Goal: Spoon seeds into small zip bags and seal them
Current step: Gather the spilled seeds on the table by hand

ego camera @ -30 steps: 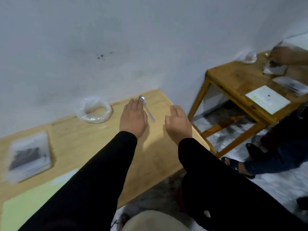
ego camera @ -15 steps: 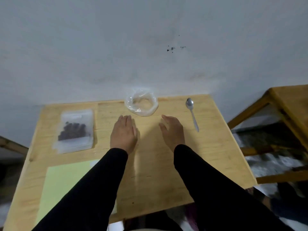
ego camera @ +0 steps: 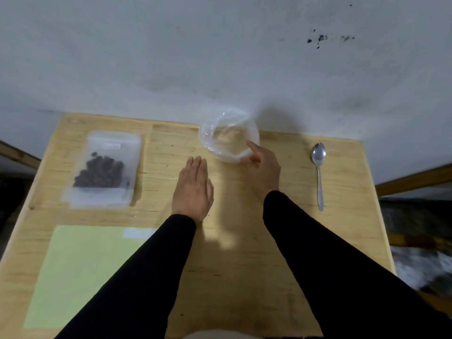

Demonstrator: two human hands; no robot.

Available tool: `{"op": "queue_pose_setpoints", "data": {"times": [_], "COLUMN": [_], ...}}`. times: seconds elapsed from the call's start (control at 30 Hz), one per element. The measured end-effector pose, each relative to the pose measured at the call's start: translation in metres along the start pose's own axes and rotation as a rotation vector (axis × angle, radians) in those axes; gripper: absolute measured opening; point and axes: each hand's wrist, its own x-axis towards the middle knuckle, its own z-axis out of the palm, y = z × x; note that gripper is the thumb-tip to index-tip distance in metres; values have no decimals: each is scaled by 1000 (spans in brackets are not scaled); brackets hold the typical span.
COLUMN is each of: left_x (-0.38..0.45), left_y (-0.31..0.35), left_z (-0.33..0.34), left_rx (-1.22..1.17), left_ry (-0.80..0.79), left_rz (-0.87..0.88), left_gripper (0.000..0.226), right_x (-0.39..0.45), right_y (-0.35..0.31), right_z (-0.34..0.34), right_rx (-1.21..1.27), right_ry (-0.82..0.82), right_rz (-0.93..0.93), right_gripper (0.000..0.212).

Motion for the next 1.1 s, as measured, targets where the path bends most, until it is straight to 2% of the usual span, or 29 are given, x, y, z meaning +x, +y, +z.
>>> {"op": "queue_pose_setpoints", "data": {"times": [0.23, 0.4, 0.53, 0.8, 0.93, 1.03, 1.1], "left_x": [2, 1, -2, -34, -59, -81, -93], "left_y": [0, 0, 7, 46, 81, 111, 130], "left_z": [4, -1, -6, -8, 10, 30, 45], "left_rx": [5, 9, -27, -10, 24, 25, 35], "left_ry": [-30, -83, -101, -225, -303, -365, -443], "left_rz": [-7, 49, 132, 425, 579, 704, 771], "left_gripper": [56, 59, 48, 59, 60, 74, 76], "right_x": [8, -8, -29, -112, -167, -205, -230], "right_y": [1, -1, -4, 8, 31, 53, 69], "right_z": [4, -2, -15, -59, -88, -110, -122], "right_rx": [47, 108, 129, 201, 232, 287, 278], "right_ry": [26, 97, 206, 507, 667, 778, 856], "right_rz": [92, 139, 177, 330, 416, 515, 571], "right_gripper": [20, 15, 15, 13, 12, 12, 11]}}
